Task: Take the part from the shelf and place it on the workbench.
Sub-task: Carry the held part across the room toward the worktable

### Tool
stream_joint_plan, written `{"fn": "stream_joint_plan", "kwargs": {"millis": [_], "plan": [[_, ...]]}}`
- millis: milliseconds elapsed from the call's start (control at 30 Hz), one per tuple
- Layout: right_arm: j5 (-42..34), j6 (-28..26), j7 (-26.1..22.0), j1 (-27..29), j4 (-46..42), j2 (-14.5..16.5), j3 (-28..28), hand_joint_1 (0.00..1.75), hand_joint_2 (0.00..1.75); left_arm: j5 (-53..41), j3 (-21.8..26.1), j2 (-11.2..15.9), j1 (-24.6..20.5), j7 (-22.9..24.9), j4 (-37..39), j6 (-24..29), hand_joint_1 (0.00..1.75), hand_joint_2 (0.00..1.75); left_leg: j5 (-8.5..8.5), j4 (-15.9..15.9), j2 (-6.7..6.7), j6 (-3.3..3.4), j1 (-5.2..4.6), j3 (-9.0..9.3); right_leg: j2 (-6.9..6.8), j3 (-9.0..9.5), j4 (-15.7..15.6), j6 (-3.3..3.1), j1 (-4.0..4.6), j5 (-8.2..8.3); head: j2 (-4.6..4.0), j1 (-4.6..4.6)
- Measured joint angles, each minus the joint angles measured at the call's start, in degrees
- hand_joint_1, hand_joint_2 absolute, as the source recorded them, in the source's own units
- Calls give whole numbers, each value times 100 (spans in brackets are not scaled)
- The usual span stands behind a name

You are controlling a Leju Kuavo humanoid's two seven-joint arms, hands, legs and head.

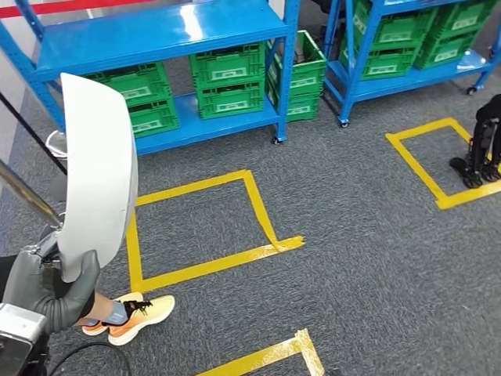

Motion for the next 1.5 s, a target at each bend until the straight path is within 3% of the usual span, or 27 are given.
{"fn": "stream_joint_plan", "kwargs": {"millis": [67,100,167,233,267,300,367,433,500,567,633,667,700,767,833,867,933,967,1033,1100,1167,1233,1300,1367,1433,1467,1500], "plan": [[1,-3,0,-13,1,-3,-1,0,0,0,0,3,16,-7,1,-1,175,175,-421,715,-326,-26,18,-288,129,-25,2,-55,-6,48,0,-17],[0,-4,-1,-20,2,-4,-2,0,0,1,0,4,23,-8,2,-1,175,175,-587,1105,-389,-28,20,-448,206,-49,13,-67,1,58,0,-22],[-7,-3,-2,-19,2,-4,-2,0,0,13,0,4,28,-9,2,-10,175,175,-590,1404,-425,-15,16,-566,374,-82,52,-71,12,64,0,-23],[-19,-3,-9,-11,2,-4,-2,0,0,39,0,4,26,-22,2,-30,175,175,-187,875,-512,21,17,-337,547,-98,105,-61,13,57,0,-25],[-26,-3,-16,-17,3,-3,-2,0,0,52,0,4,26,-33,2,-40,175,175,-5,505,-649,49,25,-182,629,-114,135,-46,18,51,0,-22],[-36,-4,-22,-27,3,-2,-2,0,0,63,0,3,29,-47,2,-46,175,175,114,177,-776,69,34,-52,717,-147,168,-21,17,49,0,-21],[-64,-5,-36,-42,4,2,-2,0,0,85,0,2,30,-72,2,-68,175,175,138,-100,-915,95,38,35,865,-253,210,60,-4,75,0,-21],[-98,-5,-43,-15,13,-2,-2,0,0,107,0,-3,21,-97,2,-93,175,175,153,-152,-796,126,38,27,932,-350,220,141,-26,104,0,-23],[-125,-4,-44,18,25,-7,-1,0,0,119,1,-10,21,-121,2,-115,175,175,184,-201,-645,182,55,36,651,-480,417,202,-9,-29,0,11],[-144,-2,-44,8,30,-9,1,0,0,121,1,-25,37,-134,3,-131,175,175,193,-217,-468,211,51,33,281,-786,1060,256,-13,-379,0,49],[-162,6,-44,-6,30,-8,1,0,0,122,1,-38,47,-138,4,-133,175,175,192,-214,-281,214,40,22,184,-1088,1725,297,-45,-637,0,56],[-171,8,-44,-1,31,-7,1,0,0,122,0,-42,46,-139,4,-134,175,175,191,-213,-198,212,39,21,168,-1110,1807,311,-55,-621,0,58],[-177,10,-43,8,32,-7,1,0,0,122,0,-45,45,-140,4,-134,175,175,188,-212,-123,209,39,24,141,-1010,1651,317,-61,-502,0,58],[-185,9,-44,15,38,-7,1,0,0,122,0,-53,44,-141,4,-134,175,175,175,-212,12,184,35,44,-69,-558,849,301,-47,-174,0,60],[-185,8,-47,-3,43,-7,1,0,0,122,-1,-57,43,-142,4,-134,175,175,160,-203,128,131,9,62,-252,-228,255,229,-7,-19,0,50],[-185,8,-49,-11,46,-7,1,0,0,122,-1,-58,41,-143,4,-134,175,175,160,-201,181,99,-3,67,-267,-195,184,189,15,-26,0,44],[-185,8,-50,1,55,-7,1,0,0,123,-2,-62,33,-143,4,-133,175,175,155,-209,285,31,-2,81,-125,-225,183,108,23,5,0,39],[-185,8,-51,14,59,-5,1,0,0,125,-2,-64,27,-143,4,-133,175,175,115,-186,250,-2,9,87,-65,-224,165,71,17,22,0,37],[-188,6,-50,22,66,-4,-1,0,0,128,-3,-64,29,-145,4,-133,175,175,-145,146,-34,-43,31,-22,57,-201,120,-6,-7,64,0,7],[-196,6,-50,3,70,-3,-3,0,0,131,-3,-64,51,-146,5,-132,175,175,-544,901,-344,-42,38,-332,200,-223,115,-49,-2,89,0,-26],[-210,9,-51,-3,73,4,-3,0,0,126,-5,-67,64,-152,7,-132,175,175,-686,1422,-424,-24,30,-566,368,-235,127,-62,19,98,0,-31],[-227,13,-52,12,79,11,-2,0,0,109,-7,-70,67,-172,7,-132,175,175,-369,1107,-478,16,23,-437,542,-233,157,-61,31,98,0,-31],[-244,15,-58,14,86,24,-3,0,0,81,-9,-78,74,-197,7,-132,175,175,23,365,-719,65,33,-127,709,-251,203,-39,37,90,0,-27],[-263,13,-61,1,94,44,-4,0,0,57,-15,-95,102,-232,6,-126,175,175,111,-59,-941,86,42,36,860,-328,245,21,20,102,0,-24],[-283,6,-57,15,112,64,-4,0,0,34,-23,-119,129,-273,6,-121,175,175,87,-138,-905,107,38,52,994,-425,246,107,-14,140,0,-27],[-295,0,-55,35,127,75,-3,0,0,20,-30,-137,131,-291,7,-122,175,175,107,-161,-835,132,40,57,948,-458,255,142,-15,141,0,-26],[-308,-5,-52,50,142,83,-2,0,0,5,-38,-159,134,-316,7,-121,175,175,125,-192,-757,162,46,71,794,-514,328,171,-5,95,0,-10]]}}
